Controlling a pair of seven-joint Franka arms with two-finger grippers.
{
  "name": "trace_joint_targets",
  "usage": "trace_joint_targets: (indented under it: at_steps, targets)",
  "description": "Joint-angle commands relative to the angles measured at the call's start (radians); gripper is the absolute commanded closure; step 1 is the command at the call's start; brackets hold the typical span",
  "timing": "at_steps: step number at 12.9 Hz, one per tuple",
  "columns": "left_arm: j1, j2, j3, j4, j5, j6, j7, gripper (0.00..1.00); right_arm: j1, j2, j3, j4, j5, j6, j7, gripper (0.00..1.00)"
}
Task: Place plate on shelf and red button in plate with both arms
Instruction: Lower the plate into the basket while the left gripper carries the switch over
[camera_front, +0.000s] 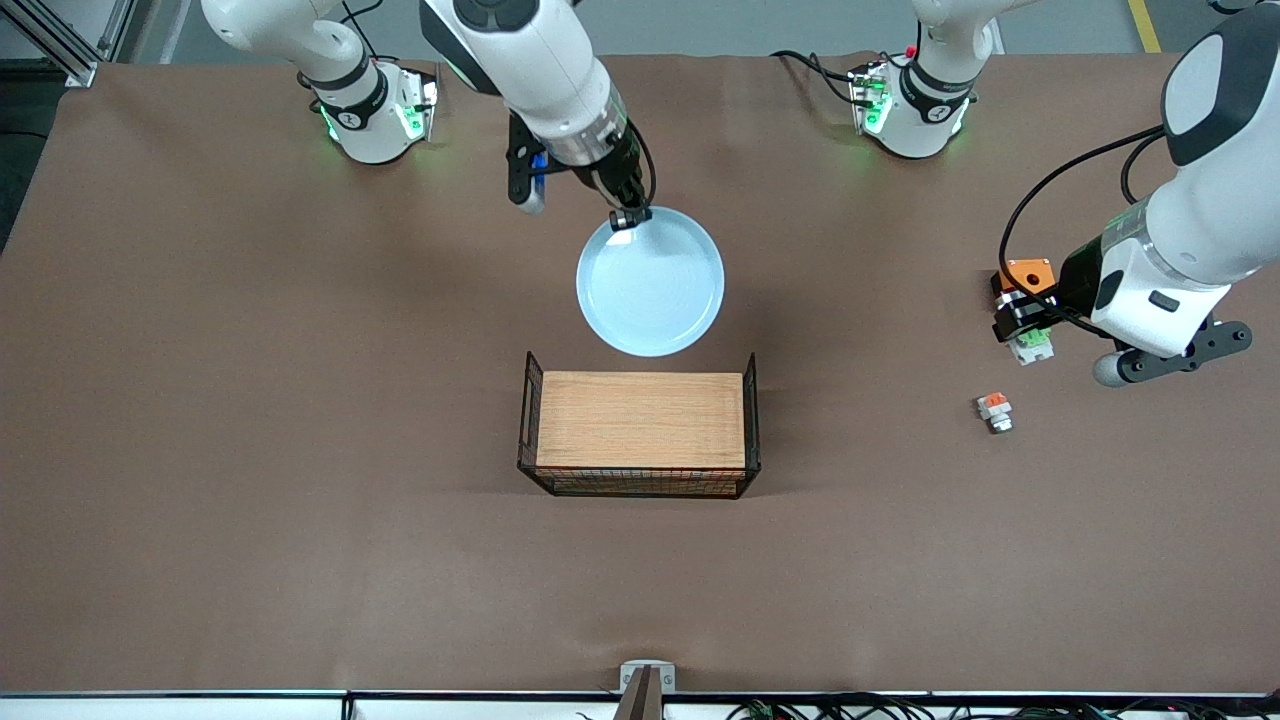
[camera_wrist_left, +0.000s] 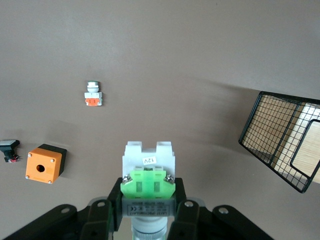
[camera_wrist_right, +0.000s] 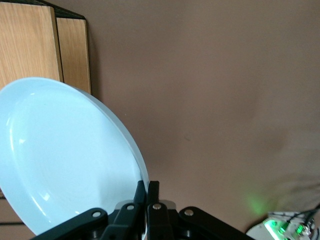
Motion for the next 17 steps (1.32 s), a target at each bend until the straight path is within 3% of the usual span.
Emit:
trace_joint_targets:
  at_steps: [1,6,13,17]
  targets:
    - [0.008,-0.01,-0.011,0.006,0.003,-0.018,-0.016,1.0,0.006,0.102,-0.011,0.112,-0.027,-0.009,0.008,1.0]
    - [0.006,-0.009,-0.022,0.009,0.004,-0.017,-0.055,1.0,-0.002,0.182,-0.017,0.115,-0.033,0.073,0.077,1.0]
    - [-0.015,0.005,-0.051,0.032,-0.053,-0.008,-0.17,1.0,0.0,0.219,-0.015,0.112,-0.212,0.119,0.071,1.0]
    - [-0.078,0.02,-0.051,0.055,-0.062,0.003,-0.288,1.0,-0.015,0.257,-0.015,0.106,-0.226,0.181,0.068,0.98]
